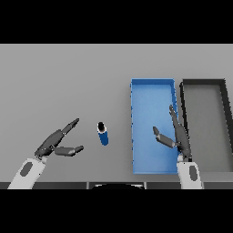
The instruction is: Pick up the blue pipe and place it into the blue bin.
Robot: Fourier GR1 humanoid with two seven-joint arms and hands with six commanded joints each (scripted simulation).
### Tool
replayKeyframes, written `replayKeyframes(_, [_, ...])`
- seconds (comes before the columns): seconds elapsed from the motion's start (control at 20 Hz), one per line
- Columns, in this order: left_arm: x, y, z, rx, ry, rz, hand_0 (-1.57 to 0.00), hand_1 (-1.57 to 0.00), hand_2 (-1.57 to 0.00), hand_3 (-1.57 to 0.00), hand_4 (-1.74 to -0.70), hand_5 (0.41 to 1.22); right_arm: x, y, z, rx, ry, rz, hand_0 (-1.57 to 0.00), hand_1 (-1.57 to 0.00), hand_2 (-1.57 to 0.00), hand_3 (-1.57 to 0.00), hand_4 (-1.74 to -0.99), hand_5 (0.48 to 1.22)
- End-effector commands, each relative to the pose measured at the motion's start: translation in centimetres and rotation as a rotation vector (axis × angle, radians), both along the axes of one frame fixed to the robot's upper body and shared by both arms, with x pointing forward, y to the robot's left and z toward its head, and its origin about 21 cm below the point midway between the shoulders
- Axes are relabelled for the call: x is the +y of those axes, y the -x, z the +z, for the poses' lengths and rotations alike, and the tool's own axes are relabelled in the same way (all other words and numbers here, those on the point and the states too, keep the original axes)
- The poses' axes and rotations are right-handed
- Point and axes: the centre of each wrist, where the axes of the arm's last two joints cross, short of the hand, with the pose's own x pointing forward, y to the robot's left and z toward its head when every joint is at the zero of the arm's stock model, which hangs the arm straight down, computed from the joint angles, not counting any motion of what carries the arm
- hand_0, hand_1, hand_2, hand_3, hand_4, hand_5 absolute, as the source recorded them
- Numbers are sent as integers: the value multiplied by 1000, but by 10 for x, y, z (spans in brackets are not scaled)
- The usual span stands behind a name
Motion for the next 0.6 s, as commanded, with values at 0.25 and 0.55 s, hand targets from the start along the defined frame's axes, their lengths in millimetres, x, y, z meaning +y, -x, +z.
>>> replayKeyframes(0.25, [-40, -2, -14, 38, 9, -80, 1, 1, 1, 1, -1146, 451, 3, 2, 2, -6, -14, 0, 1, 1, 1, 1, -1213, 625])
replayKeyframes(0.55, [-83, -17, -32, 10, 65, -93, 1, 1, 1, 1, -1150, 460, -2, 3, 5, 3, -12, -15, 1, 1, 1, 1, -1202, 621])
